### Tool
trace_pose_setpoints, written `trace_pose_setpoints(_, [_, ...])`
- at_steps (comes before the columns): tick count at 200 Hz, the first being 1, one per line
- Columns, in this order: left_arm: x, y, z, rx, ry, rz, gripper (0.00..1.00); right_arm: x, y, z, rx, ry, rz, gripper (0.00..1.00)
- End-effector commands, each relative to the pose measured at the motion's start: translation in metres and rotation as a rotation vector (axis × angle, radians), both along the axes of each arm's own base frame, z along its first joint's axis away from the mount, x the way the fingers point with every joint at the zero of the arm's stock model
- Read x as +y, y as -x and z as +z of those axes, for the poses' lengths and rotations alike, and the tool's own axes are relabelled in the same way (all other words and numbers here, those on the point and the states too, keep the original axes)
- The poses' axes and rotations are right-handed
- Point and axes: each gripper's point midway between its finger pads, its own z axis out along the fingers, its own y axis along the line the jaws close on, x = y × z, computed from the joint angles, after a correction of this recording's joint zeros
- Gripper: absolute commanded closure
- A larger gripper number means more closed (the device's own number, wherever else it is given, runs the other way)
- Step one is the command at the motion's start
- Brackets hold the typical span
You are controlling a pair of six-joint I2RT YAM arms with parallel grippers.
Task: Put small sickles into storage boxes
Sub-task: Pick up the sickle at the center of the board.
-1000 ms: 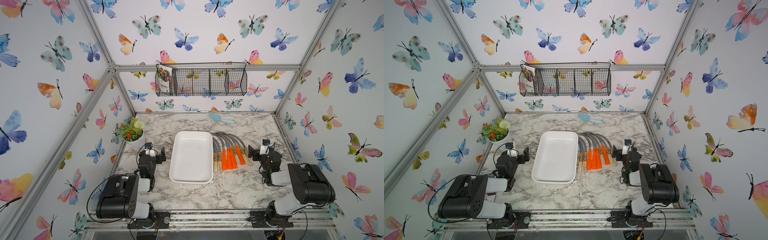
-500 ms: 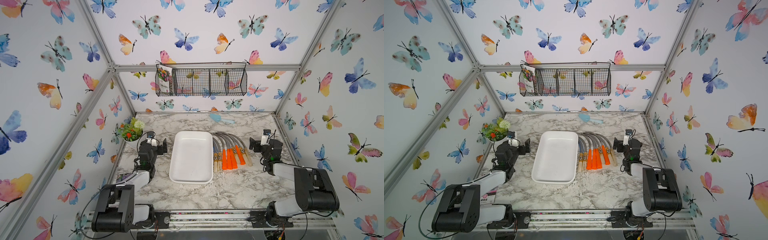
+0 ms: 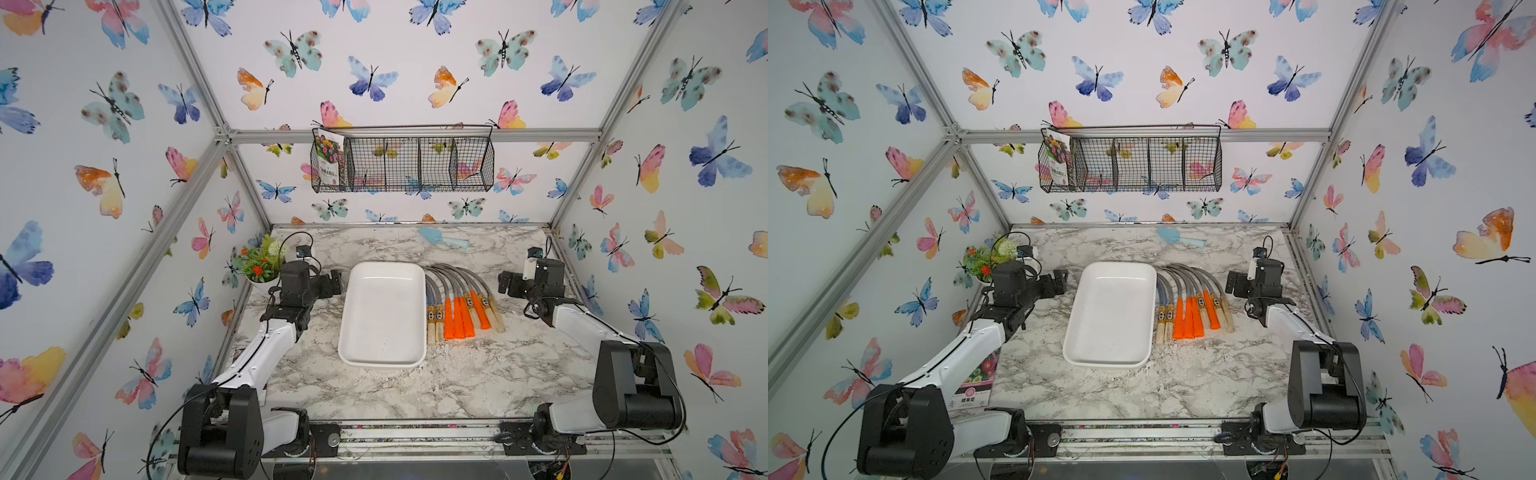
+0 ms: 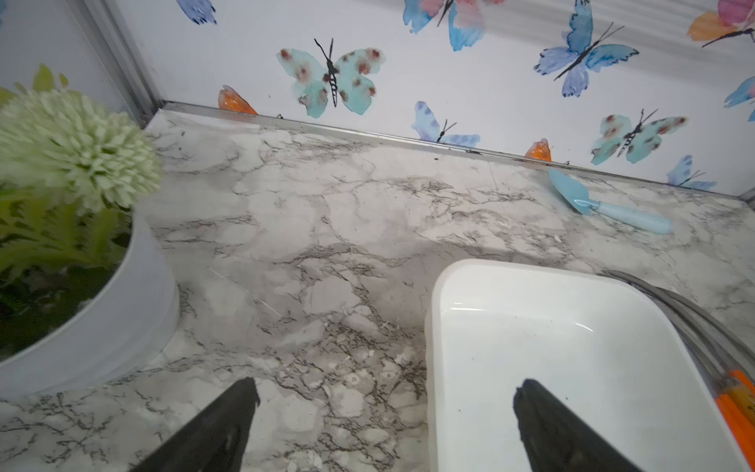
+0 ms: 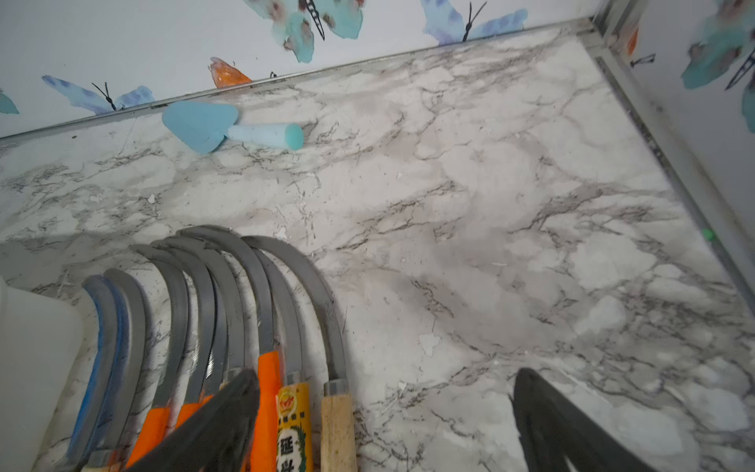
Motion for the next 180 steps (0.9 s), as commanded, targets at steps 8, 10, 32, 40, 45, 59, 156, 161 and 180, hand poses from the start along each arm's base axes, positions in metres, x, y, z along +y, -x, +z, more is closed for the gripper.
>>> trace_pose_setpoints(8, [-0.037,0.026,0.005,0.117,0.041,-0.090,0.02,0.007,0.028,-0.017,0.185,-0.067,-0.017,0.02])
trace_pose_setpoints(10, [-0.039,0.027,0.005,0.124,0.043,-0.094,0.02,0.007,0.028,-0.017,0.188,-0.069,-0.017,0.02])
trace_pose_setpoints(32, [-0.066,0.039,0.004,0.195,0.047,-0.151,0.02,0.009,0.037,-0.022,0.257,-0.086,-0.021,0.02])
trace_pose_setpoints(40, [-0.076,0.045,0.003,0.214,0.030,-0.169,0.02,0.009,0.040,-0.024,0.274,-0.090,-0.028,0.02])
trace_pose_setpoints(45, [-0.082,0.049,0.003,0.225,0.023,-0.175,0.02,0.008,0.042,-0.025,0.281,-0.091,-0.033,0.02])
trace_pose_setpoints(59, [-0.098,0.057,0.005,0.250,0.024,-0.199,0.02,0.007,0.046,-0.027,0.306,-0.089,-0.049,0.02])
trace_pose_setpoints(156, [-0.235,0.148,0.008,0.414,0.102,-0.637,0.02,-0.003,0.050,-0.050,0.454,-0.027,-0.083,0.02])
trace_pose_setpoints(161, [-0.241,0.152,0.010,0.413,0.106,-0.662,0.02,-0.004,0.049,-0.052,0.462,-0.022,-0.084,0.02])
trace_pose_setpoints(180, [-0.257,0.160,0.013,0.409,0.091,-0.711,0.02,-0.006,0.044,-0.058,0.478,-0.016,-0.094,0.02])
